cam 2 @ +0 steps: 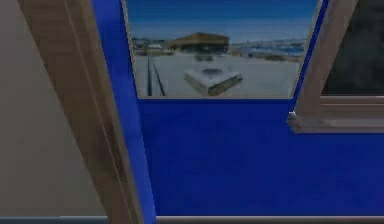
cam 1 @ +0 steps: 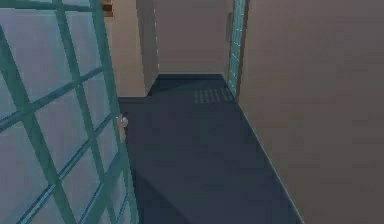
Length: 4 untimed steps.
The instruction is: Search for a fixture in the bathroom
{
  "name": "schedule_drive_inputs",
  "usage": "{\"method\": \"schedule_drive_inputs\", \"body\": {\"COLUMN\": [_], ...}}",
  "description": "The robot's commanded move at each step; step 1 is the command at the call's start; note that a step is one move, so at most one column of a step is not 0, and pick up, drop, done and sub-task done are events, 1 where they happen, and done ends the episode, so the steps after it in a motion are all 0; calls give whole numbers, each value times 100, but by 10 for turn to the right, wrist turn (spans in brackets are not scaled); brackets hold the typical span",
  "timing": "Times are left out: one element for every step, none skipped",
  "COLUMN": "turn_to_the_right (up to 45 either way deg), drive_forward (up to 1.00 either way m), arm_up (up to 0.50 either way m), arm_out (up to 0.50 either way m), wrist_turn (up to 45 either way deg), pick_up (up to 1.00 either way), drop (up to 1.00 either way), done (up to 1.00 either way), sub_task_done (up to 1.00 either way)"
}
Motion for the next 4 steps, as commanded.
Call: {"method": "schedule_drive_inputs", "body": {"turn_to_the_right": [0,-30,270,0], "drive_forward": [100,0,0,45], "arm_up": [0,0,0,0], "arm_out": [0,0,0,0], "wrist_turn": [0,0,0,0], "pick_up": [0,0,0,0], "drop": [0,0,0,0], "done": [0,0,0,0], "sub_task_done": [0,0,0,0]}}
